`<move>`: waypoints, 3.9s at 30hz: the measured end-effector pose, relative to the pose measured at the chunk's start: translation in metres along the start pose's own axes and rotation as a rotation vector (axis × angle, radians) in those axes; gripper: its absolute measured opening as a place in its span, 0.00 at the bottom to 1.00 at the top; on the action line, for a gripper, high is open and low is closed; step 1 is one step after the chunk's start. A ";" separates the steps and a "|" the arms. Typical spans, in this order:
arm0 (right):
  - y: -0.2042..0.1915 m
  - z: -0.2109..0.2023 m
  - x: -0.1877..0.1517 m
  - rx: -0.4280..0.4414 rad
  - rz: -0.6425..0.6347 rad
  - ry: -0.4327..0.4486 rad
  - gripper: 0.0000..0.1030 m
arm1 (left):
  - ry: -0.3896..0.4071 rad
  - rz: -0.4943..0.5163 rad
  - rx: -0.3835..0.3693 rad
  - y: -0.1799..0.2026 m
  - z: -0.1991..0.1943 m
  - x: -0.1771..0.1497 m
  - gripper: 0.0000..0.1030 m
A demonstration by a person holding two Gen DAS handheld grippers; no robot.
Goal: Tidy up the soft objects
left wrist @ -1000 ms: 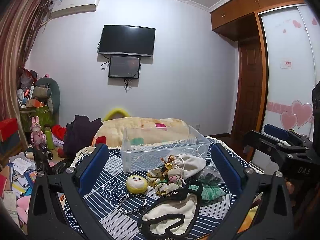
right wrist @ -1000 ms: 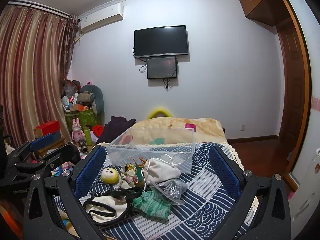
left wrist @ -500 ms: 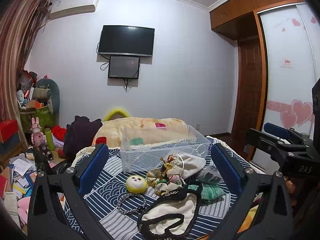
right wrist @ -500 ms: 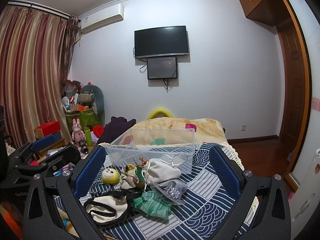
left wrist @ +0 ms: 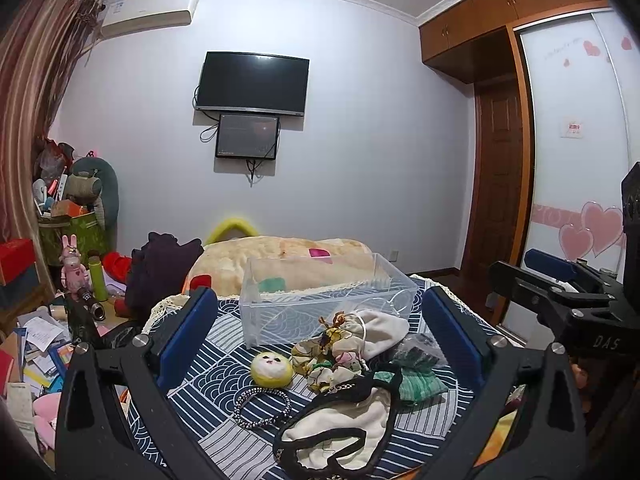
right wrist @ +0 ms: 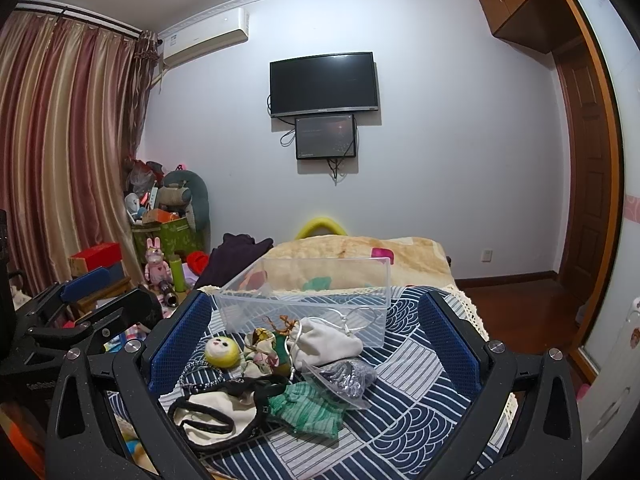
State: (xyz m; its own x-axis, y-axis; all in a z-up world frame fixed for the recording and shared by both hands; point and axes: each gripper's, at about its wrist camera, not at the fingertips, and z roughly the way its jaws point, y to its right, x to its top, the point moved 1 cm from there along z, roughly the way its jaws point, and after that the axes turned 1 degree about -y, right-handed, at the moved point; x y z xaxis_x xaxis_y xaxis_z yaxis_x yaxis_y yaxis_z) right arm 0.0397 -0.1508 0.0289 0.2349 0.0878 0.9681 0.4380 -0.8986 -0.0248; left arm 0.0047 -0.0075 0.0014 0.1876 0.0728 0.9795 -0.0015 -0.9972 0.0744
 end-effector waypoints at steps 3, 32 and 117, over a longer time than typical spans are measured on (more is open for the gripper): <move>-0.001 0.000 0.001 0.000 0.001 0.001 1.00 | -0.001 -0.001 0.000 -0.001 -0.001 0.000 1.00; 0.016 0.047 -0.025 0.031 0.040 -0.150 0.77 | -0.182 -0.088 0.014 -0.036 0.053 -0.027 0.67; 0.022 0.177 0.014 -0.080 -0.039 -0.331 0.08 | -0.437 -0.110 0.006 -0.076 0.218 0.002 0.31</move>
State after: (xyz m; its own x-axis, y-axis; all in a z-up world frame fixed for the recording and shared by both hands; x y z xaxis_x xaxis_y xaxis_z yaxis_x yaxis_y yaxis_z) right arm 0.2064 -0.0935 -0.0026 0.4938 0.2457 0.8341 0.3857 -0.9216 0.0432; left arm 0.2198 0.0646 -0.0431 0.5835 0.1662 0.7949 0.0474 -0.9841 0.1709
